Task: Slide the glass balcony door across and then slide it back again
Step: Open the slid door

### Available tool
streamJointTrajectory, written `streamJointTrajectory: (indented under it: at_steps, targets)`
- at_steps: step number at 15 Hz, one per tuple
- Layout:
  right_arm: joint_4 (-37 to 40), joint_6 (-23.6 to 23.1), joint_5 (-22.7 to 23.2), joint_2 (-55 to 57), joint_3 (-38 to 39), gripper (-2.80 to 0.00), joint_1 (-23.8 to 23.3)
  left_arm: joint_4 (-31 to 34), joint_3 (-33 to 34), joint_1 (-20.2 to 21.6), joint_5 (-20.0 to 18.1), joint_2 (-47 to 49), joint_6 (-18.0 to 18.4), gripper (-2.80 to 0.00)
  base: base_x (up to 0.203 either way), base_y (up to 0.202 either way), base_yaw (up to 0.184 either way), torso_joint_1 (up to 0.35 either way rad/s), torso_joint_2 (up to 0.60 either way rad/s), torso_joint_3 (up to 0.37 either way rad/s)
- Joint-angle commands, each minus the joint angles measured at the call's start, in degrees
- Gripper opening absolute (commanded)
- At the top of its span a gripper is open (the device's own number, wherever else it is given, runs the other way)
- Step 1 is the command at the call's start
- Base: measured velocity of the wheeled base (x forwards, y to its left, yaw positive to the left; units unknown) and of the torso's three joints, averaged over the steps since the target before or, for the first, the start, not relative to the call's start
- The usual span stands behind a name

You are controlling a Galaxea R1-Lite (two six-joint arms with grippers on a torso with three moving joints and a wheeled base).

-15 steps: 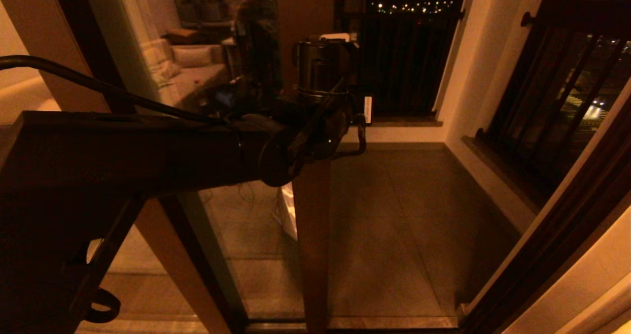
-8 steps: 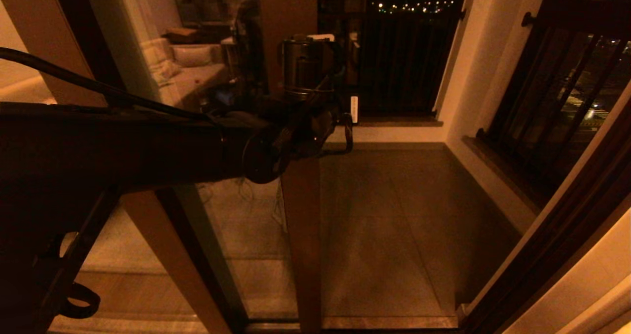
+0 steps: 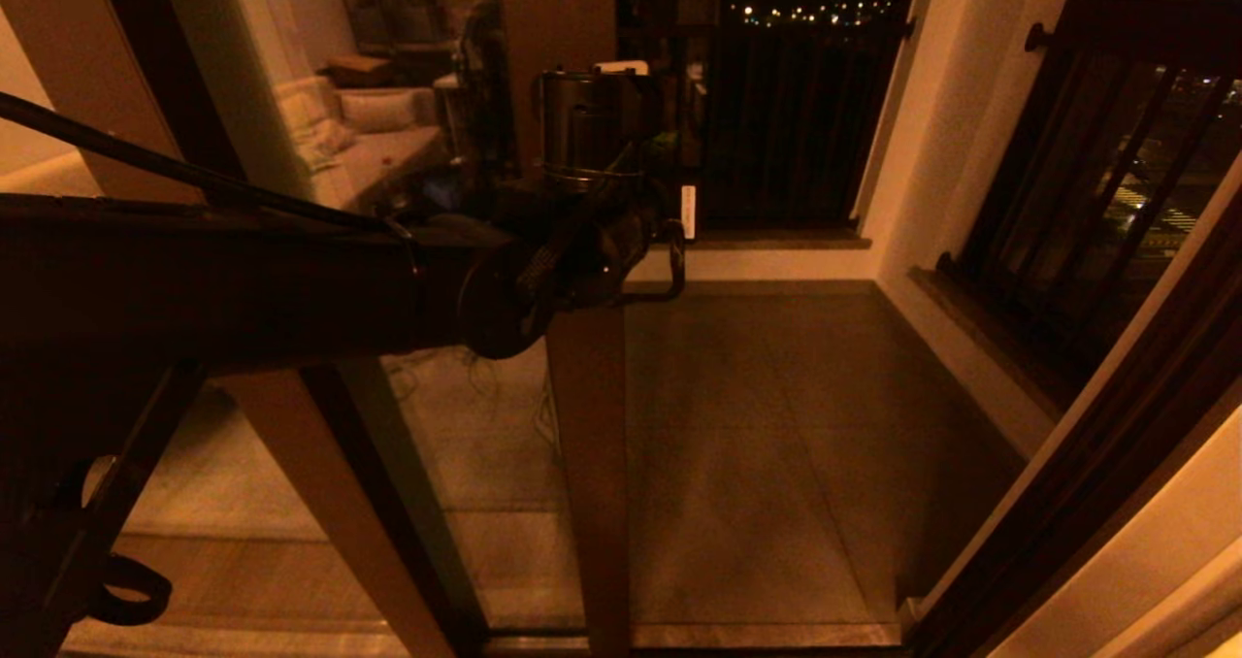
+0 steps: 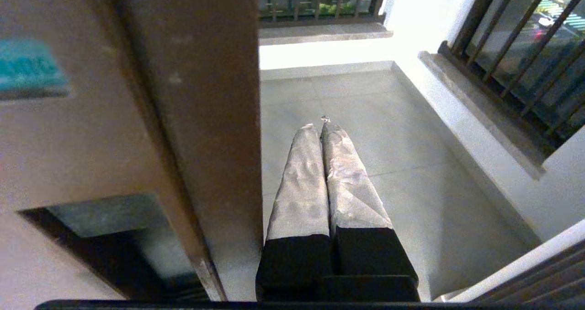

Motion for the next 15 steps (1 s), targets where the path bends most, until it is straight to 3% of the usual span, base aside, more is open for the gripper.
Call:
streamJointTrajectory:
  at_steps: [1, 15]
  targets:
    - [0.02, -0.05, 0.02, 0.02, 0.00, -2.80, 0.02, -0.04, 0.54, 0.59, 0.51, -0.85, -0.08, -2.80, 0.000, 0.000, 0.000, 0.000, 0.00, 0.000]
    - [-0.06, -0.05, 0.02, 0.02, 0.00, -2.80, 0.07, -0.04, 2.04, 2.99, 0.46, -2.73, -0.55, -2.80, 0.000, 0.000, 0.000, 0.000, 0.00, 0.000]
